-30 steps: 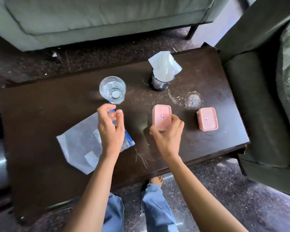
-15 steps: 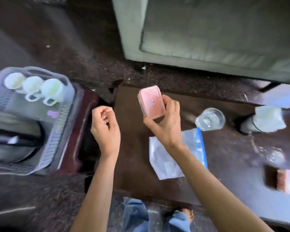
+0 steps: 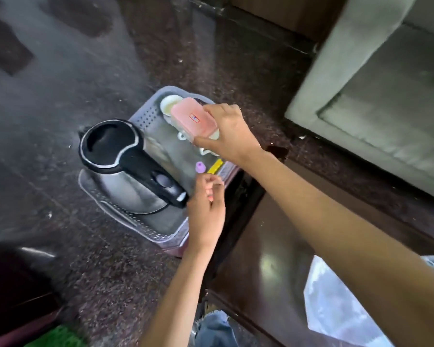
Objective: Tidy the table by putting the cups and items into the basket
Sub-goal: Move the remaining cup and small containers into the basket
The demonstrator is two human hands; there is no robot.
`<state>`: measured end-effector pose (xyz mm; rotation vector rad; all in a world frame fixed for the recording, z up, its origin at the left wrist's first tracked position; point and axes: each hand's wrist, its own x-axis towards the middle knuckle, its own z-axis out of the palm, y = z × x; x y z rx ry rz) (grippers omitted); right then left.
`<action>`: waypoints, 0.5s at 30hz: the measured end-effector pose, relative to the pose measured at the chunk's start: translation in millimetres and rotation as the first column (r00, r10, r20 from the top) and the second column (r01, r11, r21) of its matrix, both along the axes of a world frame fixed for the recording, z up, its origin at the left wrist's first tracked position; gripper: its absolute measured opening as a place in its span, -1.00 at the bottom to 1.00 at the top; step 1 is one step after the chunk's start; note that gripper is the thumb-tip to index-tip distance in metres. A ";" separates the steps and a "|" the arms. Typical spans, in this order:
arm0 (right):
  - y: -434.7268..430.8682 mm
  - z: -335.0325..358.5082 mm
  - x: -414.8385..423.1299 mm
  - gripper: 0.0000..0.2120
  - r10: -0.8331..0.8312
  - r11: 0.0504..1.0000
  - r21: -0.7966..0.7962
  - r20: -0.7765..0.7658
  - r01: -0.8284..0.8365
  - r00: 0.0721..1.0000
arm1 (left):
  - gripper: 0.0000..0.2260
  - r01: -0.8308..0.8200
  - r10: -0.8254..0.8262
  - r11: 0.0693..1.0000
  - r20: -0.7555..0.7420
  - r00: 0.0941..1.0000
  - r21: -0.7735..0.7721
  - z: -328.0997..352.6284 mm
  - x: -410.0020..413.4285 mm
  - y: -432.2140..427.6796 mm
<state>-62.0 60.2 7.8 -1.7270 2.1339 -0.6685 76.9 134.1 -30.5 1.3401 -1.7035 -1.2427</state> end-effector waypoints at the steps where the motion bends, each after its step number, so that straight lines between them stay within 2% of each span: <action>1: -15.6 -4.2 3.1 -0.29 0.054 0.998 0.030 -0.032 -0.053 0.998 | -0.94 0.027 -0.027 1.000 0.014 1.000 -0.002 -4.1 2.7 -2.3; 4: -52.1 -14.0 11.7 -0.33 0.167 0.983 0.104 -0.123 -0.154 0.978 | -0.94 0.101 -0.100 0.995 0.015 0.995 -0.023 -10.6 7.9 -2.4; 8: -79.4 -26.0 24.7 -0.35 0.243 0.963 0.159 -0.181 -0.215 0.953 | -0.94 0.114 -0.114 0.993 0.002 0.994 0.019 -18.5 13.9 -0.4; 15: -102.9 -53.1 45.3 -0.49 0.285 0.952 0.204 -0.320 -0.228 0.903 | -0.89 0.162 -0.162 0.987 -0.007 0.987 0.004 -26.3 14.9 -1.5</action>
